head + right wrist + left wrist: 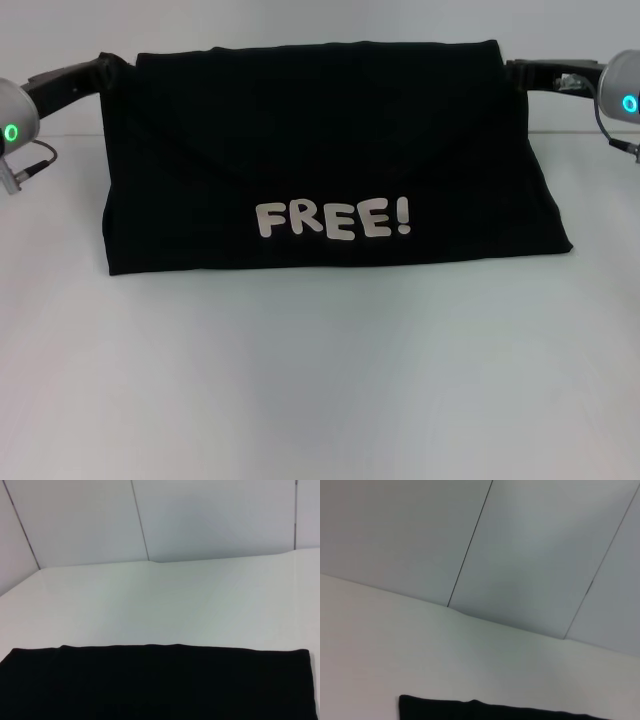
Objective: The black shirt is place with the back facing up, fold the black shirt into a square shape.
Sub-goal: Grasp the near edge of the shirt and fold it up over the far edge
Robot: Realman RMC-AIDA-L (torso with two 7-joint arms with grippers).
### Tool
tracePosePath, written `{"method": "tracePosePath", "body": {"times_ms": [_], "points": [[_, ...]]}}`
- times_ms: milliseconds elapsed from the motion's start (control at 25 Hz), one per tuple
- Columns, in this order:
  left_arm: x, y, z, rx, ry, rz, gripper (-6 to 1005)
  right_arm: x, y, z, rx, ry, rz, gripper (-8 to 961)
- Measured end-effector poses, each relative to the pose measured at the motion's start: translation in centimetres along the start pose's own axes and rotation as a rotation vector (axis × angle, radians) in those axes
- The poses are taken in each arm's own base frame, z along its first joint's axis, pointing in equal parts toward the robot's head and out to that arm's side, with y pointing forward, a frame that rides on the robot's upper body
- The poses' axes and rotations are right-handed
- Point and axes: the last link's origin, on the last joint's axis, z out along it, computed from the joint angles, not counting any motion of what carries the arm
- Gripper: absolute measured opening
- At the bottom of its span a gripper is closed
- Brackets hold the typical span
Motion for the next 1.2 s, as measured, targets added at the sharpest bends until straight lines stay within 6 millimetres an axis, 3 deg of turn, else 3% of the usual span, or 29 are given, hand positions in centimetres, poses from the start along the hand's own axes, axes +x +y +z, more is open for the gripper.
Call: {"method": "tracePosePath", "body": {"times_ms": [480,960,1200], "points": [[-0.6,0.5,0.3,-0.002,0.004,0.037,71,1.8,-1.2,-0.5,0.043,-0.018,0.066,68],[0.0,0.6,0.5,-0.005,0.011,0.041,74,1.3,-2.3,-1.1,0.062,-0.042,0.075,110],[-0.2,1.2,0.8,-0.015,0.001,0.056,76,1.6,-1.9,-0.9,0.052,-0.034,0.078,131]]}}
